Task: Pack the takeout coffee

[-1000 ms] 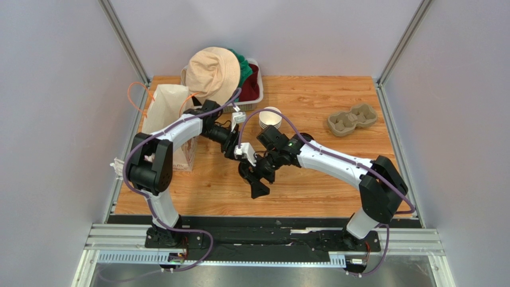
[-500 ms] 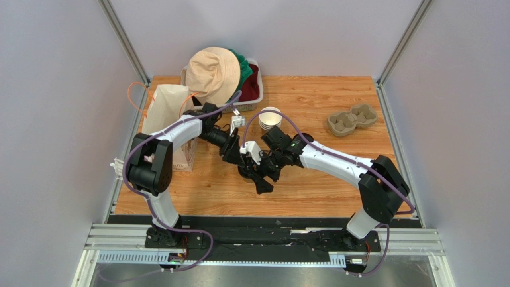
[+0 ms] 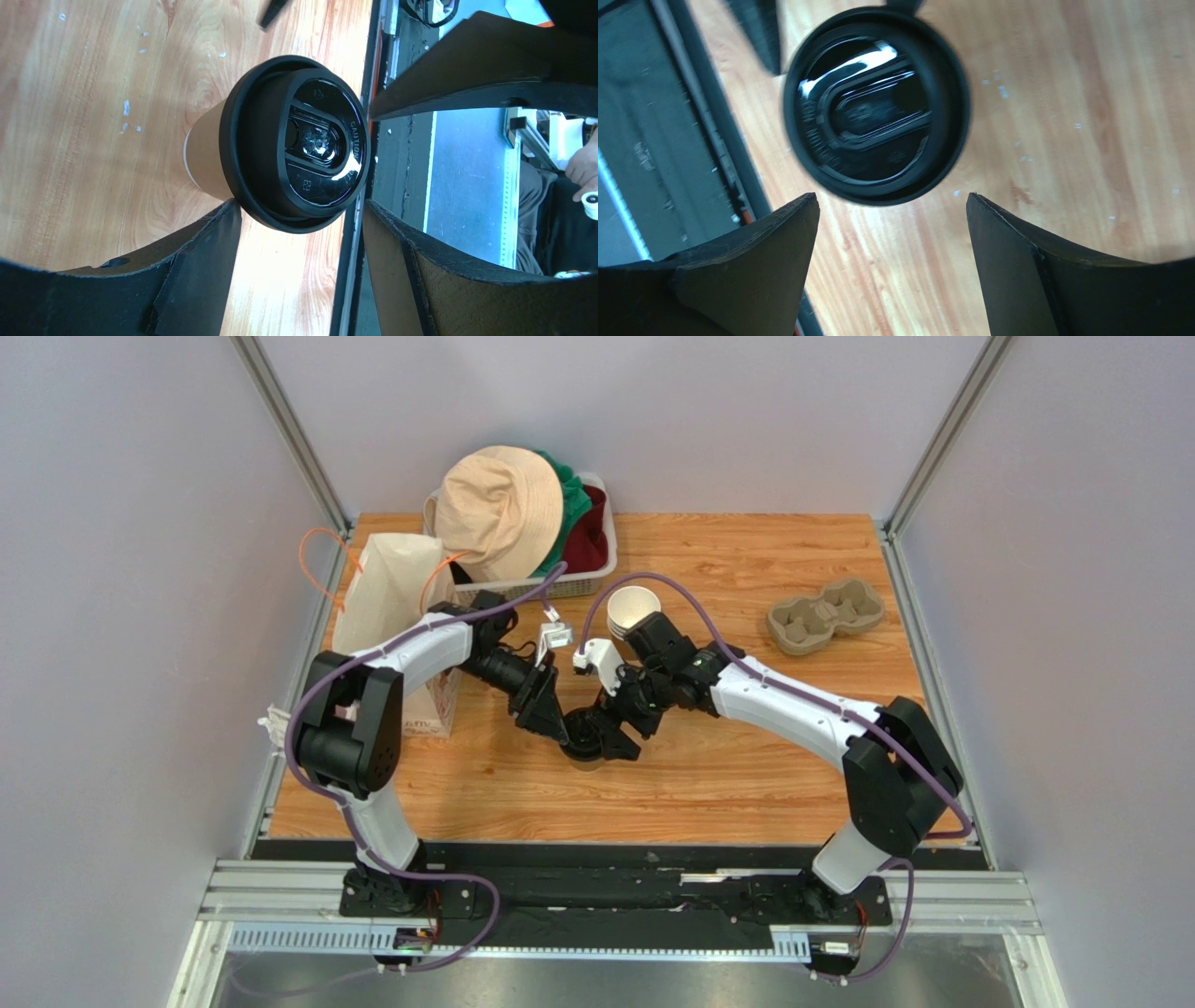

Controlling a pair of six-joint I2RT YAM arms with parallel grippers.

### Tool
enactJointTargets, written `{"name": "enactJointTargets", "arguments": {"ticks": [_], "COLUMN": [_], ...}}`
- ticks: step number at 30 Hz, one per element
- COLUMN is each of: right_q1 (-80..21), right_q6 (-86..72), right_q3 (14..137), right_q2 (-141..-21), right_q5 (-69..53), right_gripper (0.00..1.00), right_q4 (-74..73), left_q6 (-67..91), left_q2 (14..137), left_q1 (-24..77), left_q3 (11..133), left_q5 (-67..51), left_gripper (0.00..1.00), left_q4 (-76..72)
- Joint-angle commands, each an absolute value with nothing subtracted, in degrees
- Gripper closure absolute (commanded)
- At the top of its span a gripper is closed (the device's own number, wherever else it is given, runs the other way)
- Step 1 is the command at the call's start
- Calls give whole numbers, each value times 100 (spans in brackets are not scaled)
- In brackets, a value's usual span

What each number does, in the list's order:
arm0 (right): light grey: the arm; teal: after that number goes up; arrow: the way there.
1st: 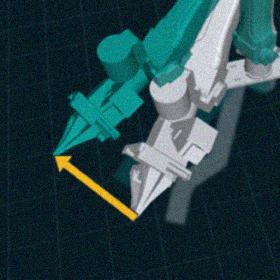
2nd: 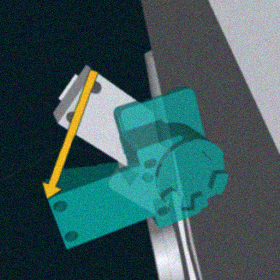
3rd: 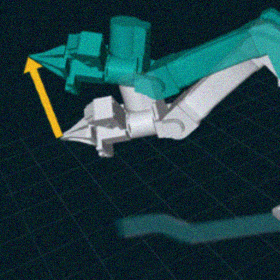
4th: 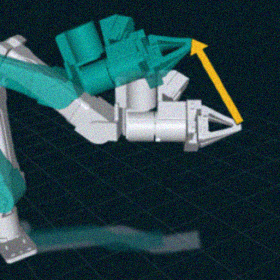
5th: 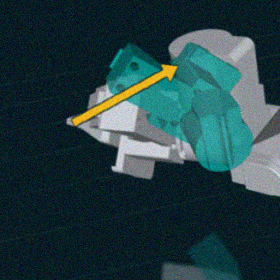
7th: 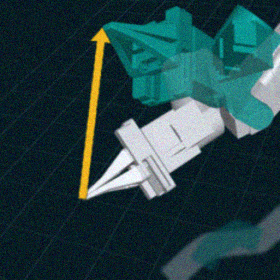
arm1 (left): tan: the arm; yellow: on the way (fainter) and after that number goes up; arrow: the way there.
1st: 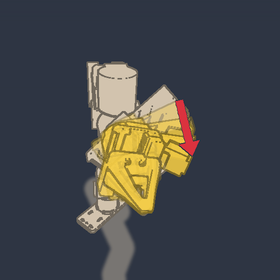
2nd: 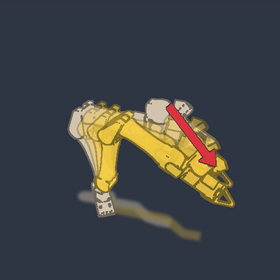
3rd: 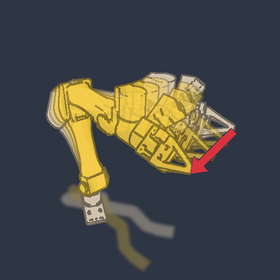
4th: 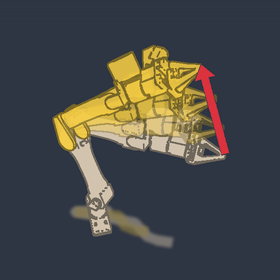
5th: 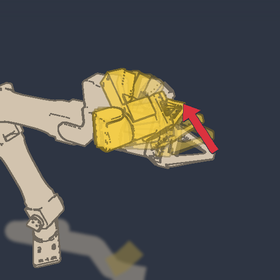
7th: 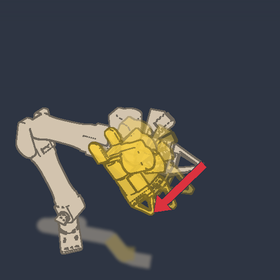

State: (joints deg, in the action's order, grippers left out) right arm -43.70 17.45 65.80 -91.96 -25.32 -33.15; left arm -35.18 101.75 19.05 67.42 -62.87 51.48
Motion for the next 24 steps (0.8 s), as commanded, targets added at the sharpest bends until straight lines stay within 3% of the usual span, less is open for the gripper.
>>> {"name": "enactJointTargets", "arguments": {"ticks": [1, 12, 24], "right_q1": [-4377, -4228, -4008], "right_q6": [1468, 1240, 1116], "right_q3": [6820, 7022, 7471], "right_q2": [-9351, -9519, -9677], "right_q5": [-1812, -836, -571], "right_gripper": [18, 19, 19], "right_q4": [-2734, -2444, -2469], "left_q6": [-3797, -3893, -4017], "left_q2": [9861, 9809, 9765], "left_q1": [1916, 1916, 1916], "left_q3": [6697, 6688, 6671], "left_q5": [-6398, -6425, -6346], "left_gripper": [28, 28, 28], "left_q4": [5168, 5317, 5520]}}
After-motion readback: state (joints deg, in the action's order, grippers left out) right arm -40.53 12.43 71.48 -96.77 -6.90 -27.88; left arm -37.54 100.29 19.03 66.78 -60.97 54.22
